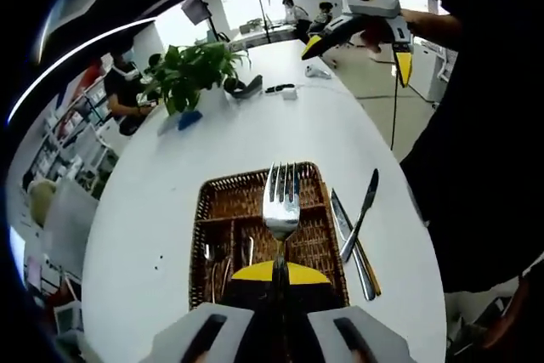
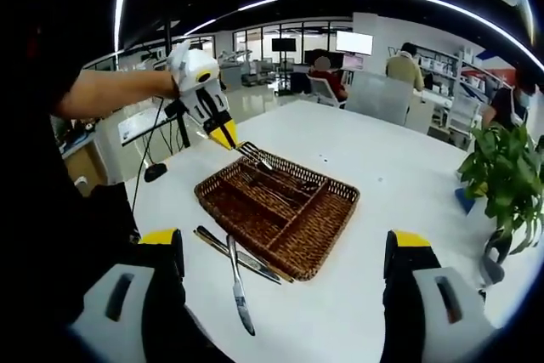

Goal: Arrange the knives, forks, and spoons in their matching storage slots by inserting each utensil handle-first until every utensil is classified and aligned in the correct compartment

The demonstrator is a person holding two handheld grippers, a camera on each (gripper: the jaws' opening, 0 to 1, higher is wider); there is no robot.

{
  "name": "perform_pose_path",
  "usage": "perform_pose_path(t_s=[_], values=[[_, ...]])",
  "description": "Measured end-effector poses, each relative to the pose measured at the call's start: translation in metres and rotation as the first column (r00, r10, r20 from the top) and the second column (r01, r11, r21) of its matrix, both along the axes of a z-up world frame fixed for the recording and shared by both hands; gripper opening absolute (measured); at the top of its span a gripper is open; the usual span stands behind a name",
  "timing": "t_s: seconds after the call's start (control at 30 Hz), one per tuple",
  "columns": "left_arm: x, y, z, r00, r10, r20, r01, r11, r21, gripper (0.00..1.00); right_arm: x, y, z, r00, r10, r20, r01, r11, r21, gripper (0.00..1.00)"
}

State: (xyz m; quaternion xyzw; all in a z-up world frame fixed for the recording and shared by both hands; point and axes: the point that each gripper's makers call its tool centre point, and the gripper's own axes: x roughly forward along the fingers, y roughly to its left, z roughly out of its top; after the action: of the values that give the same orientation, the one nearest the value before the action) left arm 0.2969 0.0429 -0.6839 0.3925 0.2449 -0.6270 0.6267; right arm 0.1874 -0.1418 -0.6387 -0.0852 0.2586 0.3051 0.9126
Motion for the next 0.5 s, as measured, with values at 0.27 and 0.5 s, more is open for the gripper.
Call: perform_pose_path(t_s=[0.27, 0.5], values=[[0.023, -0.004, 0.004, 1.0, 0.013, 0.009, -0.013, 1.0, -0.004, 0.0, 0.003, 0.001, 0.005, 1.0, -0.008, 0.01, 0.008, 1.0, 0.002, 0.99], [0.041, -0.004, 0.006, 1.0, 0.026, 0.017, -0.025, 1.0, -0.002, 0.0, 0.005, -0.003, 0.002, 1.0, -0.017, 0.004, 0.017, 1.0, 0.001, 0.99]])
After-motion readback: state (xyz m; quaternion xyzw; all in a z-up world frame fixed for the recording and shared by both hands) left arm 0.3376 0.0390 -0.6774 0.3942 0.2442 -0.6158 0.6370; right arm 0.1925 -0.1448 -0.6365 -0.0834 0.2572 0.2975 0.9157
